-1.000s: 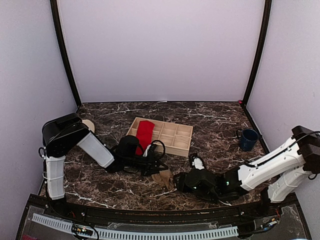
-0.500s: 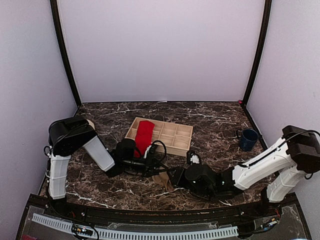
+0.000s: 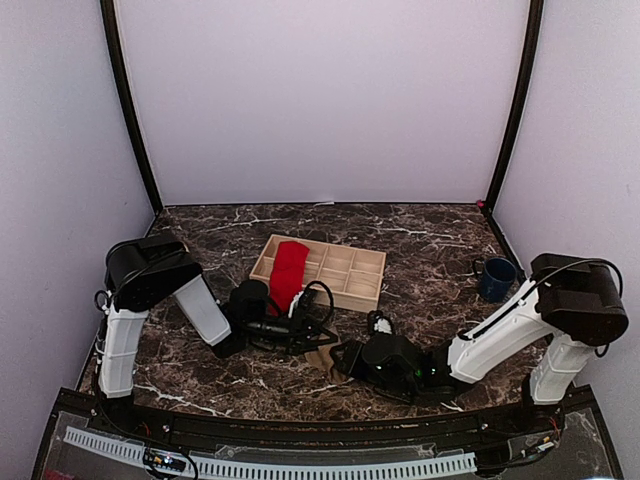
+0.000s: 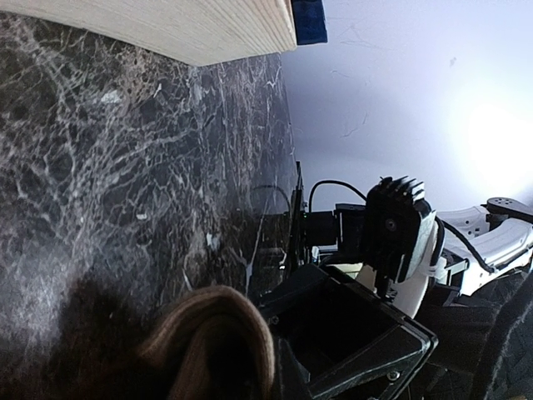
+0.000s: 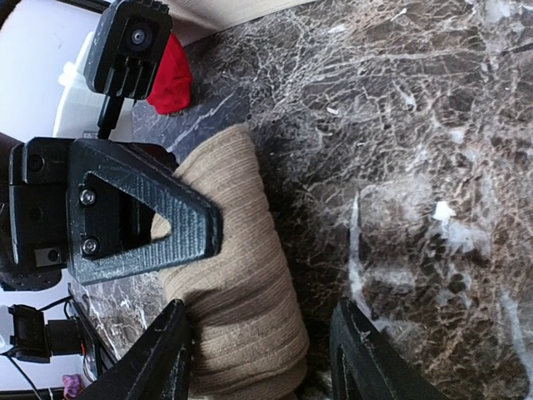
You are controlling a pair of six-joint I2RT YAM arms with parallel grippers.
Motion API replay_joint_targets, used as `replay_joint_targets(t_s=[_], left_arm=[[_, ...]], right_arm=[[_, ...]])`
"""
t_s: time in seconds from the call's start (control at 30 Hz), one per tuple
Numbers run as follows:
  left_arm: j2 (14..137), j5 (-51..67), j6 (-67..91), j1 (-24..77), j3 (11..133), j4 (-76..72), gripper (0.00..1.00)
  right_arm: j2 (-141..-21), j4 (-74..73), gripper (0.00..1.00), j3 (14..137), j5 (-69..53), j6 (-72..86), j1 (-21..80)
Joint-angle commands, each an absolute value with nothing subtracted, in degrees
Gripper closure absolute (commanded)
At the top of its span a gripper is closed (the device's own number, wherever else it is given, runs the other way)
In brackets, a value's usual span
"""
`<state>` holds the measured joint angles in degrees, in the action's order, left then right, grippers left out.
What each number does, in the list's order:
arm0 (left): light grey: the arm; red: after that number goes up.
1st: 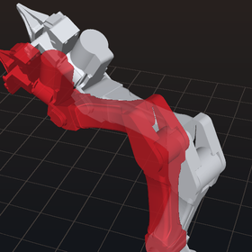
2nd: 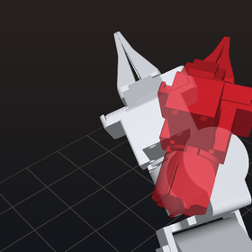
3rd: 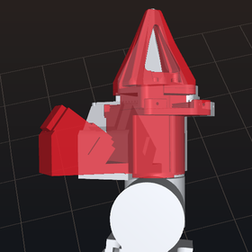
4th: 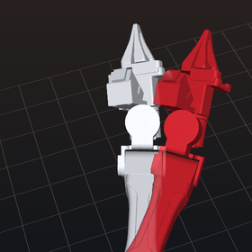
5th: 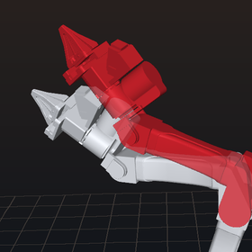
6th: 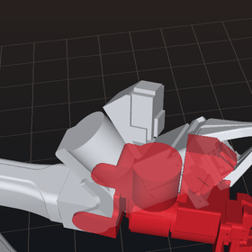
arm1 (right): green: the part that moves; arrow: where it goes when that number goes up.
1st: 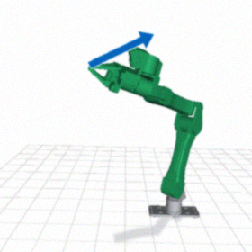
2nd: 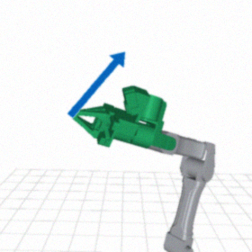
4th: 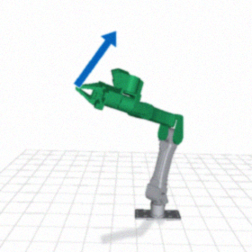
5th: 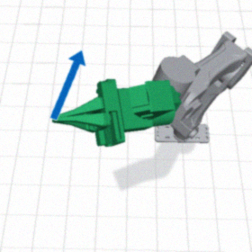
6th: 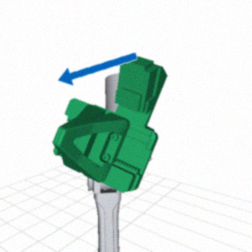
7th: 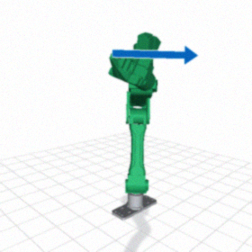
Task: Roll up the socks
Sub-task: Roll the sock at the center of the board.
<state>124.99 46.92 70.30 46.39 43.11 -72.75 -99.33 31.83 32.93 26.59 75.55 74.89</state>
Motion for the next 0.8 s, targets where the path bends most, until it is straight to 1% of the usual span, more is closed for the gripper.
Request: replay_joint_targets(t_s=[0.0,0.27,0.4,0.53,0.67,0.77], left_arm=[[125.52,48.82,71.24,45.97,42.8,-76.92,1.0],[126.72,49.47,72.81,45.62,42.97,-79.18,1.0],[127.23,49.58,73.42,45.62,42.95,-79.98,1.0],[127.93,49.72,74.34,45.62,43.07,-81.07,1.0],[128.3,49.68,74.77,45.62,42.87,-81.34,1.0],[128.34,49.45,75.33,45.55,42.56,-80.89,1.0]], right_arm=[[-101.31,37.11,0.46,32.41,25.18,76.69,74.37],[-104.92,42.78,0.48,32.07,23.21,78.56,74.32],[-106.3,44.32,0.53,32.53,22.39,78.63,74.11],[-107.4,45.83,0.63,32.52,21.99,79.02,73.87],[-107.38,46.47,0.8,32.24,21.89,78.91,73.6],[-106.55,44.82,0.89,32.45,21.79,78.39,73.47]])
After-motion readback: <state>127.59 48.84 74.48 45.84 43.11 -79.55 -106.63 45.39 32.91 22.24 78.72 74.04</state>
